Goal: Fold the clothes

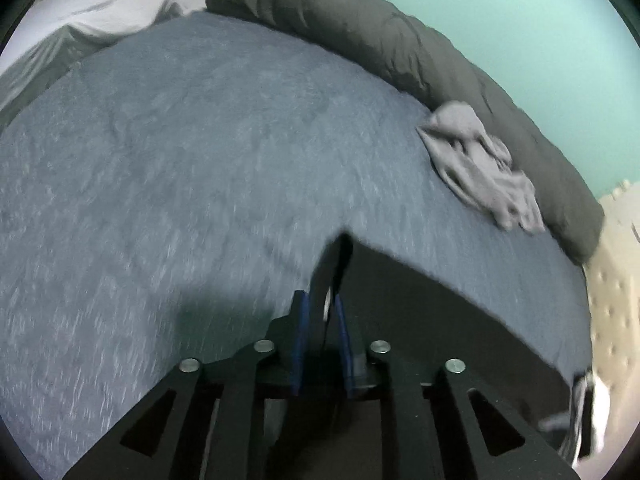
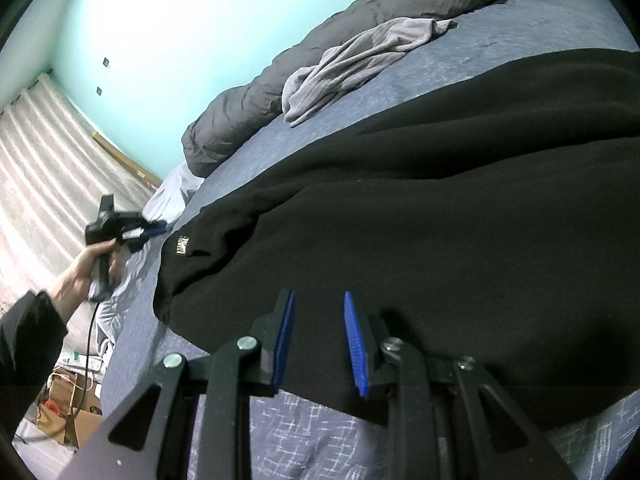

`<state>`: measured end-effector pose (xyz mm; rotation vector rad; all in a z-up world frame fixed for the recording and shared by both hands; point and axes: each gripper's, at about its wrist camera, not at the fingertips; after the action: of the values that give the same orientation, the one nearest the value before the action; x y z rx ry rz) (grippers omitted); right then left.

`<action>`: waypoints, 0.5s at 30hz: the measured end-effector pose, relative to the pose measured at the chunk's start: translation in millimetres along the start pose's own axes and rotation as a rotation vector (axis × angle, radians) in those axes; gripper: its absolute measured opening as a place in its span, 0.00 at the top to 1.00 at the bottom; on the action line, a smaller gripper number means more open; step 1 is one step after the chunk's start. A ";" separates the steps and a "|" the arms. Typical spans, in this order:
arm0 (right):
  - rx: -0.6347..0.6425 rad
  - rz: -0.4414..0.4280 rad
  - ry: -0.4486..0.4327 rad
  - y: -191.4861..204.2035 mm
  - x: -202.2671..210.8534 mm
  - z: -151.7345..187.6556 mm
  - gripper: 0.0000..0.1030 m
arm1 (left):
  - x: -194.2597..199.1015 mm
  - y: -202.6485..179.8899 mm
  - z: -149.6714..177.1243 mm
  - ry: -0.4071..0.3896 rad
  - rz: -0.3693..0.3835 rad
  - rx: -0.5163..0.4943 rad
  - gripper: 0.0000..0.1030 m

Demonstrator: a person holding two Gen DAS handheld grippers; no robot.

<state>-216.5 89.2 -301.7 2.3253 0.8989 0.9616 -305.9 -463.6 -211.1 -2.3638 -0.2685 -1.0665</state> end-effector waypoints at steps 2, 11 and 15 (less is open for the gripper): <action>0.006 -0.007 -0.007 2.5 1.6 -0.5 0.75 | 8.2 6.3 21.7 0.026 0.022 -0.017 0.81; 0.020 -0.020 -0.019 9.7 2.3 -1.8 0.75 | 34.8 29.8 100.6 0.094 0.081 -0.037 0.77; 0.023 -0.022 -0.016 11.8 0.9 -0.9 0.75 | 39.8 34.6 112.6 0.091 0.095 -0.041 0.77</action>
<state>-212.0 82.0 -293.4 2.3339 0.9325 0.9273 -194.3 -433.3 -256.7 -2.3318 -0.1006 -1.1403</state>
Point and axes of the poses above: each gripper's, at about its wrist camera, not at the fingertips, and x roughly against the way its jaws point, y to its left, z to its underside, and after that the axes turned 8 degrees about -y, right-handed
